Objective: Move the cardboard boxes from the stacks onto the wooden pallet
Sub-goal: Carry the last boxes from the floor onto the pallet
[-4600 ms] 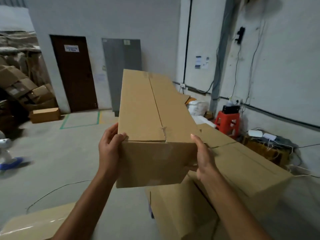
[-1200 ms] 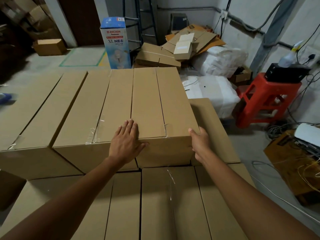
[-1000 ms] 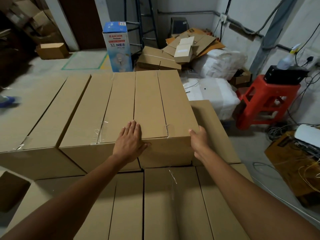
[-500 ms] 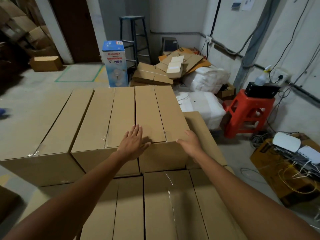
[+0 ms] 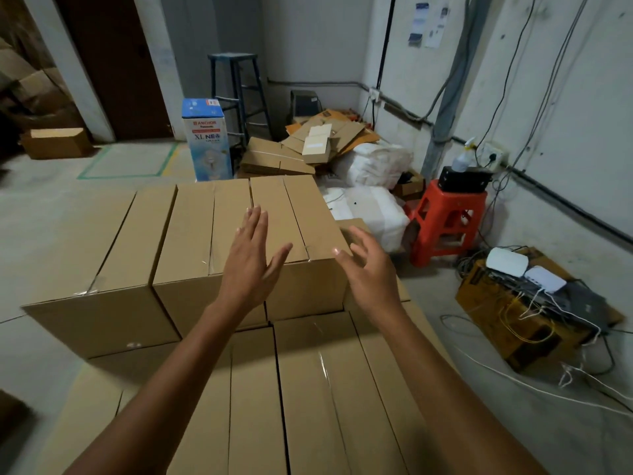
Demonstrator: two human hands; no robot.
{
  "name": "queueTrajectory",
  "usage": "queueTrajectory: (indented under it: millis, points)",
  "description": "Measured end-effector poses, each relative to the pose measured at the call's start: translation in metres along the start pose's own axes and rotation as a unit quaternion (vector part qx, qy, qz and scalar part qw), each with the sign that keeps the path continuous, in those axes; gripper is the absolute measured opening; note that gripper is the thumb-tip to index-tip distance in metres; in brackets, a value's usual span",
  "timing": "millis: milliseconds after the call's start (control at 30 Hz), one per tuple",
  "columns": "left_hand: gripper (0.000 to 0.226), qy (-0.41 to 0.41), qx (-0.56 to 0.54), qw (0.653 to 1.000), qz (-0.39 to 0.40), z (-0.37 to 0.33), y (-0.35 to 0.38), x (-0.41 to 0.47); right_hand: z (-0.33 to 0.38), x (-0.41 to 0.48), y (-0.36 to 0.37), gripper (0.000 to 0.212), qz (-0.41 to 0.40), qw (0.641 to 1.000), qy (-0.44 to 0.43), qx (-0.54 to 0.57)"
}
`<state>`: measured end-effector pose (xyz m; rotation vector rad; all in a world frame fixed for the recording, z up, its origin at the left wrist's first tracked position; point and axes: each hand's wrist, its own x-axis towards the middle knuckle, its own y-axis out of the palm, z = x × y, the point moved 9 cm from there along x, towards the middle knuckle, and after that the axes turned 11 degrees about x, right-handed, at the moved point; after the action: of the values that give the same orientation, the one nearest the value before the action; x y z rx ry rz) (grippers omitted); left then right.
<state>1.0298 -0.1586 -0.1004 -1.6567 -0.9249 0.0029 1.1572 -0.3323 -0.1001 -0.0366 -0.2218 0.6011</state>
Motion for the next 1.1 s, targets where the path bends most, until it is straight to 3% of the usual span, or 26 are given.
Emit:
queueTrajectory:
  millis: [233,567,833,1100]
  points:
    - [0.077,-0.034,-0.103,0.991,-0.083,-0.039,-0.078,-0.109,0.044,-0.113,-0.038,0.053,-0.023,0.995,-0.056,0.082]
    - [0.067,-0.156,-0.068,0.982,-0.083,-0.041,-0.140,-0.314,0.042,-0.272,-0.033,0.062,0.076,0.991,-0.057,0.096]
    - [0.057,-0.265,0.001,0.955,-0.134,0.028,-0.230,-0.454,0.045,-0.374,0.064,0.065,0.206,0.973,-0.013,0.107]
    - [0.062,-0.354,0.055,0.920,-0.156,0.156,-0.326,-0.584,0.065,-0.481,0.244,0.056,0.325,0.939,0.003,0.111]
